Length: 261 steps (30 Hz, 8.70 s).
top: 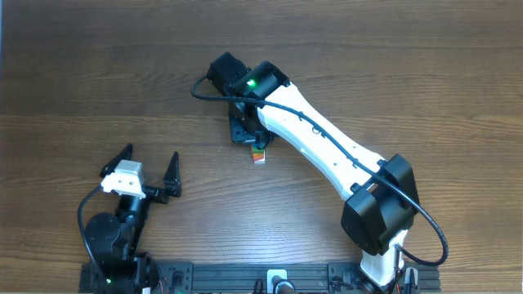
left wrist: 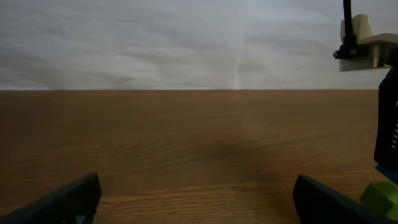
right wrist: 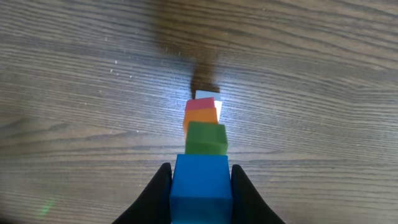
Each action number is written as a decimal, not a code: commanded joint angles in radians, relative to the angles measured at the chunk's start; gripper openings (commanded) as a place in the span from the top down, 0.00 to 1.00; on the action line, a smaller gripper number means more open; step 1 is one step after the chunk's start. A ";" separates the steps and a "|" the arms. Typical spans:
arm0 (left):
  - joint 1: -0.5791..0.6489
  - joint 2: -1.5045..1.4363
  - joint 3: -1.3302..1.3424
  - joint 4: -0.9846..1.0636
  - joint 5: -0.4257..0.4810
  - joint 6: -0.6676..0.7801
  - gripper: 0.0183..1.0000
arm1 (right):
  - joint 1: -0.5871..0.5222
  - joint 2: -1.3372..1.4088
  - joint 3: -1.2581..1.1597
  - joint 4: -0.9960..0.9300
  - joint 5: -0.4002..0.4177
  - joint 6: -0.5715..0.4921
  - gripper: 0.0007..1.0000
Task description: Stack Cubes
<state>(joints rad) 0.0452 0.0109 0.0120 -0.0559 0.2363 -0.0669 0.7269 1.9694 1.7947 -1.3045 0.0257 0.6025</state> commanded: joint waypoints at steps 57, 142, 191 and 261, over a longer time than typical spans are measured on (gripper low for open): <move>-0.005 -0.004 -0.006 0.002 0.010 0.018 0.00 | 0.014 0.037 -0.019 0.000 0.036 0.032 0.98; -0.005 -0.004 -0.006 0.002 0.010 0.018 0.00 | 0.014 0.045 -0.024 0.015 0.037 0.024 0.01; -0.005 -0.004 -0.006 0.002 0.010 0.018 0.00 | -0.731 -1.646 -1.379 0.982 0.009 -0.560 0.01; -0.005 -0.004 -0.006 0.002 0.010 0.018 0.00 | -0.754 -1.963 -1.760 1.175 0.080 -0.559 0.01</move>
<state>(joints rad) 0.0452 0.0109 0.0120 -0.0559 0.2363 -0.0669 -0.0193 0.0154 0.0463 -0.1337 0.0929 0.0486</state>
